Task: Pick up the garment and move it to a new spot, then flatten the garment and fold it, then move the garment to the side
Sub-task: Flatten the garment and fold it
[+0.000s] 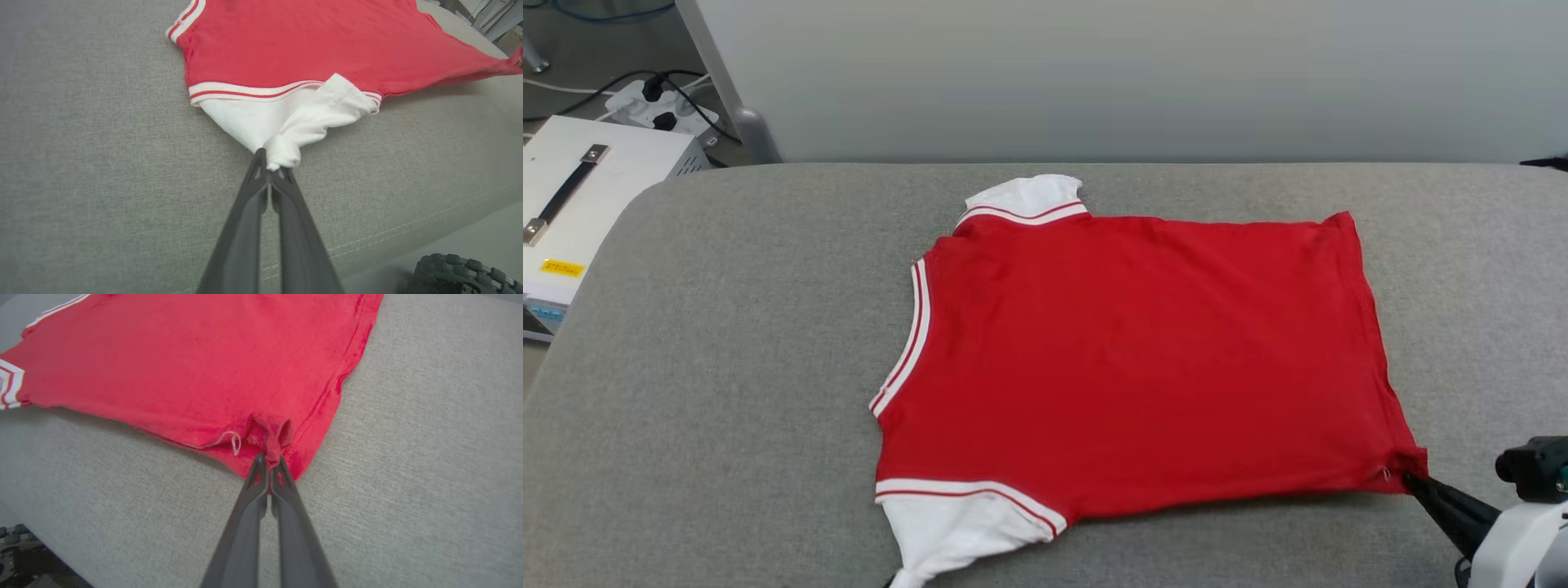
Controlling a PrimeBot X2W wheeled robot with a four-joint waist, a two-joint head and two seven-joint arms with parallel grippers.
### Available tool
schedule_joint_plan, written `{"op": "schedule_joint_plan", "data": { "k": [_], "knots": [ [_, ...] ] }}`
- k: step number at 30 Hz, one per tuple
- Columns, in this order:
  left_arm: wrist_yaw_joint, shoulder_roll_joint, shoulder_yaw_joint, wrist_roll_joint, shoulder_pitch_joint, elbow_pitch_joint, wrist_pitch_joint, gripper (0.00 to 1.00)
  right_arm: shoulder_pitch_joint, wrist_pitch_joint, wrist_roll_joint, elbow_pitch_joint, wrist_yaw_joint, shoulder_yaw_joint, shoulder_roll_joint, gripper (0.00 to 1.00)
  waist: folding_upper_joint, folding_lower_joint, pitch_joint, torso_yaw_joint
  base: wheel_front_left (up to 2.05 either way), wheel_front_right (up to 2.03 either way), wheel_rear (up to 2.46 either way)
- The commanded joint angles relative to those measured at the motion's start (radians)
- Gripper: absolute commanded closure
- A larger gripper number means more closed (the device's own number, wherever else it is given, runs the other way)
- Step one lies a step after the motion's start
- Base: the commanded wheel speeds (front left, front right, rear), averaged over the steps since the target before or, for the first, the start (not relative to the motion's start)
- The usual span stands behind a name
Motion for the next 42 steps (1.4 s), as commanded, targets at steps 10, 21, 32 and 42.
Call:
{"op": "schedule_joint_plan", "data": {
  "k": [10, 21, 32, 42],
  "knots": [
    [0.01, 0.012, -0.022, -0.01, 0.035, -0.025, 0.023, 1.0, 0.158, 0.073, -0.015, -0.073, -0.001, -0.134, -0.019, 1.0, -0.0001, 0.0001, -0.008, 0.015, 0.0, 0.0, 0.0],
    [-0.071, 0.045, -0.019, 0.087, -0.28, 0.004, 0.036, 1.0, 0.136, 0.128, -0.048, -0.161, -0.001, -0.292, 0.035, 1.0, -0.0001, 0.0001, 0.069, -0.003, 0.0, 0.0, 0.0],
    [-0.134, 0.052, -0.063, 0.091, -0.612, 0.134, 0.057, 1.0, 0.023, 0.192, -0.074, -0.215, -0.001, -0.373, 0.074, 1.0, -0.0001, 0.0001, 0.211, -0.04, 0.0, 0.0, 0.0],
    [-0.139, 0.066, -0.241, 0.021, -0.841, 0.359, 0.012, 1.0, -0.153, 0.259, -0.061, -0.11, -0.001, -0.336, 0.124, 1.0, -0.0001, 0.0001, 0.295, -0.049, 0.0, 0.0, 0.0]
  ]
}}
